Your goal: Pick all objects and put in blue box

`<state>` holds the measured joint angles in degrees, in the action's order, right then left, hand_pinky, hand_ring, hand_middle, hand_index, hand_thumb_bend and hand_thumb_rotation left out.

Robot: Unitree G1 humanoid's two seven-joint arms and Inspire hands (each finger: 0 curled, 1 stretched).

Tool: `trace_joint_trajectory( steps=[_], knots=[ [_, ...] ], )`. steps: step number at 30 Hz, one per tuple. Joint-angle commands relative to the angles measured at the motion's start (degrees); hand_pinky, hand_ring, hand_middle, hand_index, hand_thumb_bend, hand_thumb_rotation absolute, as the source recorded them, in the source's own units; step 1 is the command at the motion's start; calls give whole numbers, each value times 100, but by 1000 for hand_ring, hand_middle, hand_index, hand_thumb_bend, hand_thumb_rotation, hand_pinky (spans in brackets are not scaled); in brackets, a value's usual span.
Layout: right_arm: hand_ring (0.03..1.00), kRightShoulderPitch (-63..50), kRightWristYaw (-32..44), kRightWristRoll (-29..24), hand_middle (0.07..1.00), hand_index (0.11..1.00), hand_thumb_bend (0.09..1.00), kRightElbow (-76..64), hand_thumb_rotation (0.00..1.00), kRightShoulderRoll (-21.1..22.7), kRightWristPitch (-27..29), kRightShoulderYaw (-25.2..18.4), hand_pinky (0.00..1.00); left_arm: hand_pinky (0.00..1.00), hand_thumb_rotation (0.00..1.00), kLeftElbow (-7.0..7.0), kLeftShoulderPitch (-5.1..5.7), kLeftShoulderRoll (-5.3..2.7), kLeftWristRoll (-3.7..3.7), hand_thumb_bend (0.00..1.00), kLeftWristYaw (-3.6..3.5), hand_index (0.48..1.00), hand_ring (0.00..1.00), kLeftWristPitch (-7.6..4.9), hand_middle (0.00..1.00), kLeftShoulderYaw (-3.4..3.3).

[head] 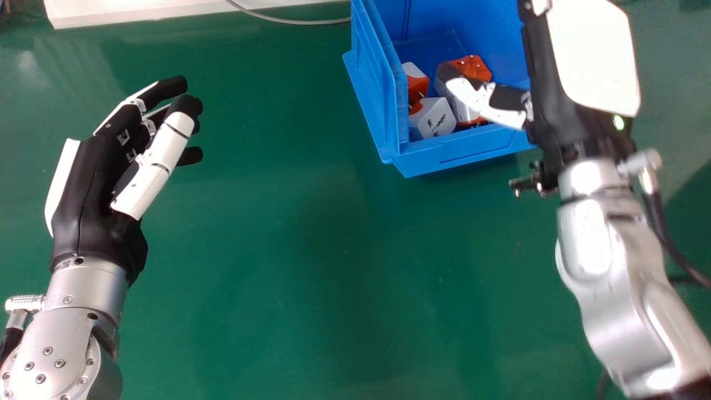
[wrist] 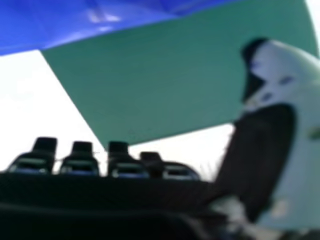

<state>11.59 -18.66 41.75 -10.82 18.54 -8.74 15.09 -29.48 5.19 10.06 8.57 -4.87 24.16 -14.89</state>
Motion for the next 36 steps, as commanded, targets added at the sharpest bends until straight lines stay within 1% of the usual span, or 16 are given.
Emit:
trace_joint_trajectory(
  steps=[1,7,14,16,17,20,23,25,27,28,31,32,33,34,35,36],
  knots=[
    [1000,-487,-22,100,1000,1000,286,-738,270,-51,144,-134,986,725,531,-45,-34,80,-3,532,-20,793,800,-163,776,-32],
    [1000,-1907,51,-21,1000,1000,275,-1833,274,-184,438,-209,990,732,531,102,-31,134,3,528,-92,796,803,-287,779,-89],
    [1000,-3216,319,-1070,1000,1000,270,-2483,271,-902,672,-73,960,740,536,200,28,167,45,535,-183,799,806,-411,783,-158],
    [1000,-3561,428,-1274,1000,1000,269,-2621,266,-999,662,-103,957,745,537,176,53,165,79,538,-193,800,808,-383,785,-180],
    [1000,-3759,470,-1402,1000,1000,269,-2682,266,-1036,678,-150,957,745,537,191,74,158,117,538,-210,800,808,-376,785,-200],
    [1000,-4242,566,-1786,1000,1000,259,-2771,271,-1122,774,-329,954,756,533,305,124,140,233,533,-288,805,813,-411,789,-285],
    [1000,-4569,673,-2051,1000,1000,253,-2777,283,-1152,861,-511,950,759,528,361,176,135,325,528,-351,807,814,-445,791,-354],
    [1000,-4758,809,-2293,1000,999,250,-2754,304,-1108,893,-772,944,759,523,352,206,129,393,522,-369,808,815,-430,791,-378],
    [1000,-4816,929,-2463,1000,996,246,-2694,334,-1081,936,-956,938,756,517,384,220,133,427,515,-395,809,813,-450,790,-399],
    [997,-4803,1029,-2630,1000,993,241,-2626,372,-1069,940,-1067,933,755,511,426,225,139,440,509,-415,811,810,-478,788,-412],
    [995,-4709,1376,-3184,1000,989,238,-2463,410,-1092,814,-1296,931,754,506,595,246,151,477,504,-478,812,809,-610,787,-451],
    [996,-4673,1470,-3318,1000,986,238,-2461,465,-1122,748,-1298,932,754,499,659,253,159,482,501,-510,812,807,-668,786,-464],
    [996,-4635,1560,-3490,1000,986,238,-2423,465,-1159,722,-1314,932,754,499,718,262,166,477,501,-541,812,807,-729,786,-469],
    [997,-4604,1622,-3604,1000,984,240,-2388,525,-1192,707,-1319,933,753,493,778,264,177,476,499,-572,812,806,-785,785,-480],
    [997,-4586,1661,-3669,1000,984,240,-2365,525,-1214,703,-1326,933,753,493,817,264,185,475,499,-590,812,806,-824,785,-485],
    [998,-4575,1684,-3698,1000,983,241,-2348,584,-1228,706,-1333,937,754,485,848,261,191,477,497,-603,812,804,-855,783,-489]
  ],
)
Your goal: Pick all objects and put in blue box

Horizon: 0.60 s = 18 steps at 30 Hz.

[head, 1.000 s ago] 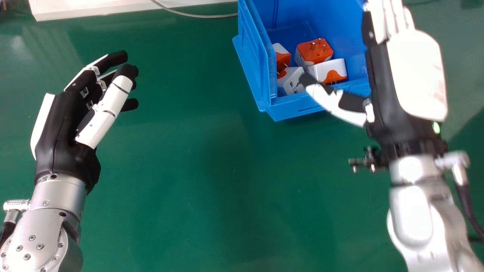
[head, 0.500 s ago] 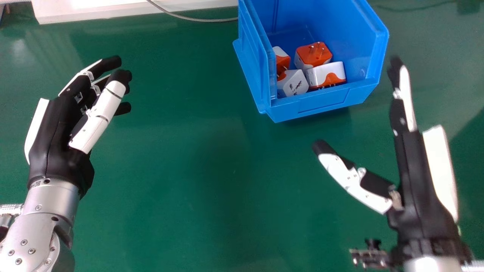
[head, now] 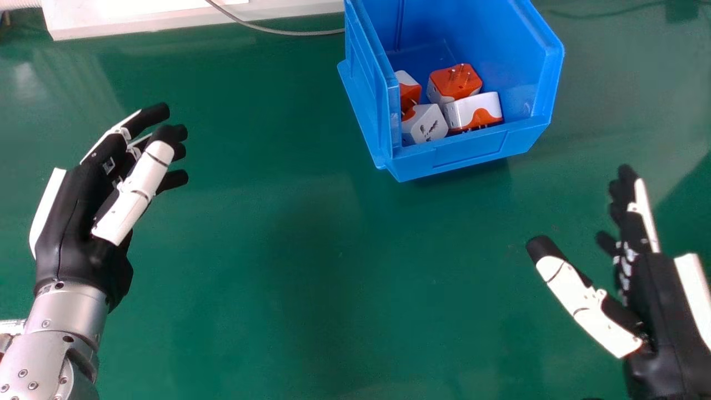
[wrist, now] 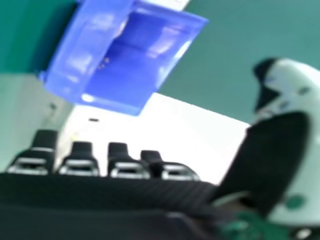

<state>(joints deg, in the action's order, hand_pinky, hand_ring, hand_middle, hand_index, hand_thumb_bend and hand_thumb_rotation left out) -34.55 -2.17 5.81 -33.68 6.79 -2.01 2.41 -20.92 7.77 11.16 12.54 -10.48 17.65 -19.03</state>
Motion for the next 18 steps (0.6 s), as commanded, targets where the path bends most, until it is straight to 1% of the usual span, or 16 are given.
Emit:
trace_joint_trajectory(
  steps=[1,2,4,5,6,7,8,9,12,16,18],
  knots=[
    [998,59,67,-164,1000,982,242,-9,632,-88,36,-45,941,754,478,73,-11,103,78,495,-73,811,803,-258,782,-90],
    [999,48,179,-359,1000,981,242,-10,671,-96,12,-50,944,754,473,139,-4,126,44,494,-108,810,802,-338,780,-80],
    [999,74,360,-615,1000,981,242,1,671,-93,23,-59,944,754,473,262,12,181,-23,494,-170,810,802,-496,780,-62],
    [999,104,418,-664,1000,981,241,19,707,-85,52,-71,950,755,466,325,16,203,-47,492,-191,810,801,-572,779,-54],
    [999,146,456,-676,1000,981,241,60,707,-72,95,-89,950,755,466,395,12,220,-63,492,-206,810,801,-644,779,-49],
    [999,182,487,-677,1000,981,241,108,707,-56,142,-114,950,755,466,450,10,232,-80,492,-214,810,801,-705,779,-40],
    [1000,229,515,-656,1000,983,246,173,808,-44,193,-149,949,747,441,511,2,243,-100,495,-221,806,796,-770,775,-29],
    [1000,279,533,-640,1000,983,246,237,808,-31,235,-188,949,747,441,559,-10,251,-126,495,-222,806,796,-816,775,-15],
    [1000,388,597,-659,1000,983,250,417,848,-6,418,-334,947,741,432,660,-21,272,-195,498,-223,804,794,-942,773,26],
    [1000,473,616,-639,1000,989,291,633,899,-26,711,-487,936,730,426,786,-28,287,-206,512,-240,804,791,-1074,773,50],
    [1000,511,612,-635,1000,990,298,721,904,-43,803,-537,939,729,427,863,-42,294,-187,514,-251,804,791,-1133,773,54]
  ],
)
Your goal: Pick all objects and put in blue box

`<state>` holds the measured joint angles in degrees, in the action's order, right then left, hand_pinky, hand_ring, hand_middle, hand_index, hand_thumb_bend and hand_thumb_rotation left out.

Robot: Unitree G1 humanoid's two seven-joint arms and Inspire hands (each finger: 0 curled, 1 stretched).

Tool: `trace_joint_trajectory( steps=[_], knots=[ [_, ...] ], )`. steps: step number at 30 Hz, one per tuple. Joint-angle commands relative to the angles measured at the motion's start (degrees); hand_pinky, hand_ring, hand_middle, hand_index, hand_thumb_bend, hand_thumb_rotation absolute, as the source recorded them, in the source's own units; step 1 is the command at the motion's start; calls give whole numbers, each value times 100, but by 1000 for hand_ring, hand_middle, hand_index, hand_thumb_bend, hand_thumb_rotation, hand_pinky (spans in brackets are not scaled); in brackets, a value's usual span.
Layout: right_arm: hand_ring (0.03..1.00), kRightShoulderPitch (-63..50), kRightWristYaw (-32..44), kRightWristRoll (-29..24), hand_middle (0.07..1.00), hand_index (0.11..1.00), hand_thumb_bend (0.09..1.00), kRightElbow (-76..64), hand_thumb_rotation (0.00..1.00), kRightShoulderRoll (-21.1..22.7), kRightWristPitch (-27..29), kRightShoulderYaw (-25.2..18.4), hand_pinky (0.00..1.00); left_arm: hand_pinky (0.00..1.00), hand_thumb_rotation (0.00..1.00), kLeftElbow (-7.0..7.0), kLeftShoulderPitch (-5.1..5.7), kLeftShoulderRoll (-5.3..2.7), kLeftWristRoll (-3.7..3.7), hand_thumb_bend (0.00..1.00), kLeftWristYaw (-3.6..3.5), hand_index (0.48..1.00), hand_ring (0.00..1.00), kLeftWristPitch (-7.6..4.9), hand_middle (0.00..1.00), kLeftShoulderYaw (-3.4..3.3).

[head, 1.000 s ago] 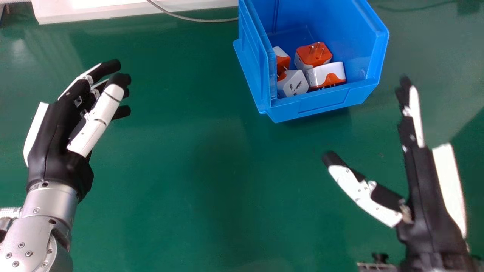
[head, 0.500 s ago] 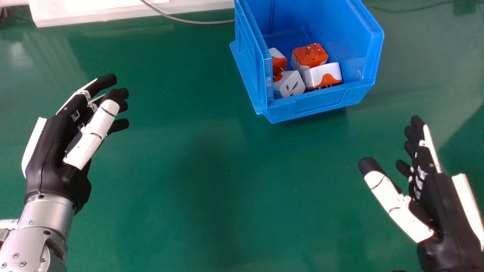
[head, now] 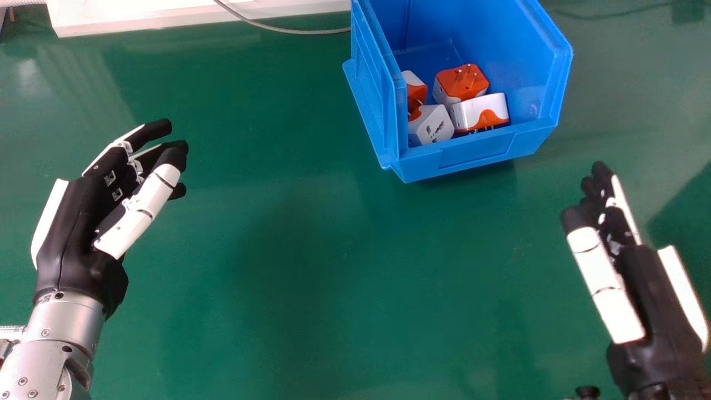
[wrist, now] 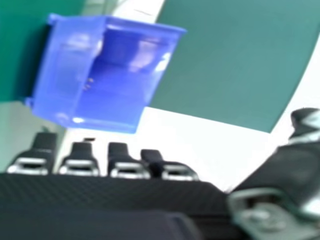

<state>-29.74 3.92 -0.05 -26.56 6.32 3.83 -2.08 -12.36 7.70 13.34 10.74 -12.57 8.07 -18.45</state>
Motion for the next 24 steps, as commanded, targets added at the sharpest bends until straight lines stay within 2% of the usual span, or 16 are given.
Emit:
trace_joint_trajectory(
  steps=[1,3,5,8,10,14,17,19,22,24],
  knots=[
    [1000,46,0,-47,1000,990,300,39,907,-2,244,-107,943,729,428,53,-50,79,9,515,-48,805,791,-201,774,-4],
    [1000,83,-9,-35,1000,990,308,114,912,-10,302,-142,953,729,432,154,-90,77,40,520,-59,806,792,-249,775,-4],
    [1000,126,-16,-26,1000,990,310,193,913,-9,349,-181,956,730,434,187,-114,65,51,522,-57,806,792,-271,775,9],
    [1000,197,-34,-6,1000,991,313,308,915,-7,408,-239,961,730,436,190,-124,36,37,525,-37,807,793,-283,776,46],
    [1000,241,-49,5,1000,993,315,371,920,-20,421,-264,964,730,438,251,-144,34,15,527,-31,807,792,-316,775,65],
    [1000,272,-98,52,1000,996,315,492,930,-59,528,-297,966,727,440,443,-159,69,26,534,-77,805,791,-477,774,58],
    [1000,265,-140,110,1000,996,313,570,933,-98,631,-287,965,725,440,530,-127,84,26,537,-117,805,790,-601,775,56],
    [1000,260,-162,140,1000,997,311,635,934,-112,691,-280,965,725,442,513,-60,67,17,539,-129,805,790,-660,775,63],
    [1000,270,-194,198,1000,998,306,715,935,-120,731,-284,969,727,444,478,20,39,1,543,-120,804,788,-723,775,87],
    [1000,295,-202,212,1000,998,302,746,936,-122,734,-293,971,726,445,482,24,30,3,545,-96,803,787,-733,773,103]
  ],
)
